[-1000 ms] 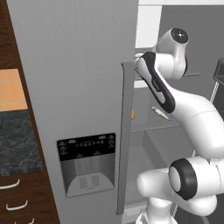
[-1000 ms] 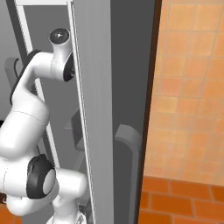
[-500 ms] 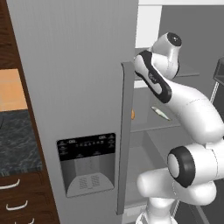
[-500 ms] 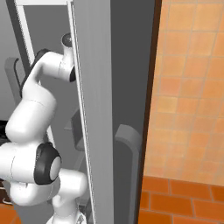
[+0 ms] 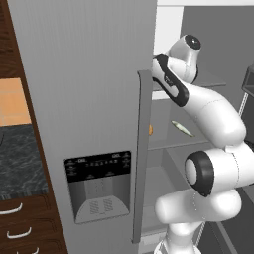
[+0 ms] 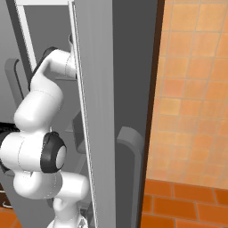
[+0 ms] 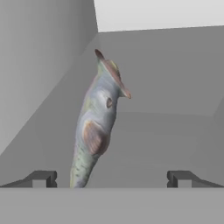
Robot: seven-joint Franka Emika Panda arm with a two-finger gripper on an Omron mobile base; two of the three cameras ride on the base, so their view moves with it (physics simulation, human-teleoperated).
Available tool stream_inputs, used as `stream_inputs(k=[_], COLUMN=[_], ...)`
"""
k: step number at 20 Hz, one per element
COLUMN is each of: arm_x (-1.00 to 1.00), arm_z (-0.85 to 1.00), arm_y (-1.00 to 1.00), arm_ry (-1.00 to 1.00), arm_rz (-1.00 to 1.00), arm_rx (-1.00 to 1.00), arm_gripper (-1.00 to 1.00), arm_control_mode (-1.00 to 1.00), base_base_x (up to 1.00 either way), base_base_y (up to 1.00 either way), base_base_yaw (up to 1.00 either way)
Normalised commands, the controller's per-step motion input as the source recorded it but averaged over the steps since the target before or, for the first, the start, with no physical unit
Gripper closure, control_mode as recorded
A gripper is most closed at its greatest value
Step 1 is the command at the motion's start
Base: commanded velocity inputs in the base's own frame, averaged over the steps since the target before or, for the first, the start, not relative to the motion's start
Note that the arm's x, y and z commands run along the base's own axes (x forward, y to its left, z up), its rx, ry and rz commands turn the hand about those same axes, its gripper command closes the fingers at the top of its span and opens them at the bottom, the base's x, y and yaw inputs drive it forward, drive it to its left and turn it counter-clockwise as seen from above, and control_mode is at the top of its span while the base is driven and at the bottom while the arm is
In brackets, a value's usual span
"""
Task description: Place one potato and one fish in each tupperware on the nearby counter, to pack two identical lunches.
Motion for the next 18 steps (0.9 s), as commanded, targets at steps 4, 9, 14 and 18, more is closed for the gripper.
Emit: stream_inputs(k=[4, 9, 14, 18], arm_x=[0.34, -0.06, -0.02, 0.18], arm_z=[0.0, 0.08, 0.34, 0.32], arm_y=[0.0, -0.04, 0.01, 0.06], arm_ry=[0.0, -0.01, -0.04, -0.02], arm_rz=[-0.02, 0.0, 0.0, 0.0], arm_rx=[0.0, 0.0, 0.0, 0.0], arm_gripper=[-1.0, -1.0, -1.0, -1.0], arm_control_mode=[-1.0, -1.0, -1.0, -1.0], base_base_x=[0.0, 0.0, 0.0, 0.0], base_base_y=[0.0, 0.0, 0.0, 0.0], base_base_yaw=[0.0, 0.0, 0.0, 0.0])
